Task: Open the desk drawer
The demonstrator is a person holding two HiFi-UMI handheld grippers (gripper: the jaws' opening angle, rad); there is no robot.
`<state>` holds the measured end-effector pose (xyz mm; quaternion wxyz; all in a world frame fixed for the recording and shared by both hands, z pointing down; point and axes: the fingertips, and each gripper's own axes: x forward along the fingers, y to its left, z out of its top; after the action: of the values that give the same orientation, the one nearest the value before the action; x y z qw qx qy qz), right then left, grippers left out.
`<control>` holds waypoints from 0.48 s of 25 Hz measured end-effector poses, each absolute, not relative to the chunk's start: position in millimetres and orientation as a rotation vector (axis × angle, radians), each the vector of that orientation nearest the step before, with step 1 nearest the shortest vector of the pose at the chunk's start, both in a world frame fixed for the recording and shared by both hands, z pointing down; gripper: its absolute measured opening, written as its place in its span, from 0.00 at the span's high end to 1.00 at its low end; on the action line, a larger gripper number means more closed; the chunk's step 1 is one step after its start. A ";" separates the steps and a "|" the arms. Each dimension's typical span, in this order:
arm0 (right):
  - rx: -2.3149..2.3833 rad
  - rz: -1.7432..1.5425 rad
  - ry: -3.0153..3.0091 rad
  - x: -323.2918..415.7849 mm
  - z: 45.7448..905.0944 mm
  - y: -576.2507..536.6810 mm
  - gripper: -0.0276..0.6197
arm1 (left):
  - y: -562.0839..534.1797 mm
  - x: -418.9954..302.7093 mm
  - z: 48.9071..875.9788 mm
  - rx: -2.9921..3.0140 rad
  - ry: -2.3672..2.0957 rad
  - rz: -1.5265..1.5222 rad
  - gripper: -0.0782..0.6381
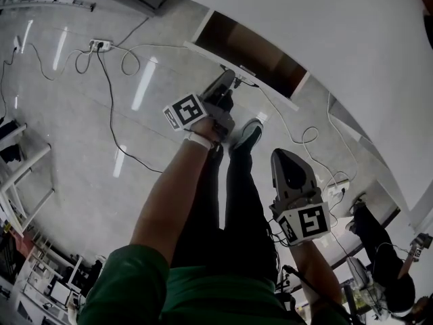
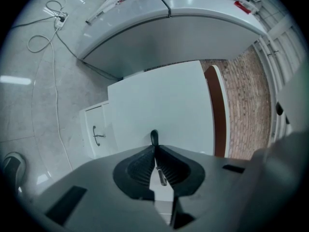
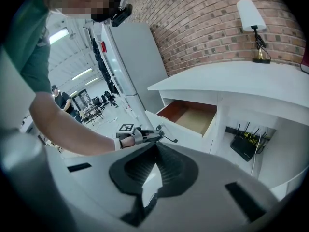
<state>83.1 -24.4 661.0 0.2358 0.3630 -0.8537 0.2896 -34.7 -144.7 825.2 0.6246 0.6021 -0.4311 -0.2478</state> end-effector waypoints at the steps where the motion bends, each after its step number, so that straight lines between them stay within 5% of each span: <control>1: 0.996 0.791 -2.342 84.0 660.3 -25.8 0.96 | -144.5 -34.8 825.8 1.380 -0.991 -0.567 0.85; 12: 1.011 0.817 -2.310 99.5 673.7 -24.9 0.96 | -132.9 -36.1 851.1 1.346 -1.026 -0.502 0.85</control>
<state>99.5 -24.9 673.7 0.2434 0.3699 -0.8453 0.2989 -36.1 -132.9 851.1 0.6352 0.5889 -0.4488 -0.2199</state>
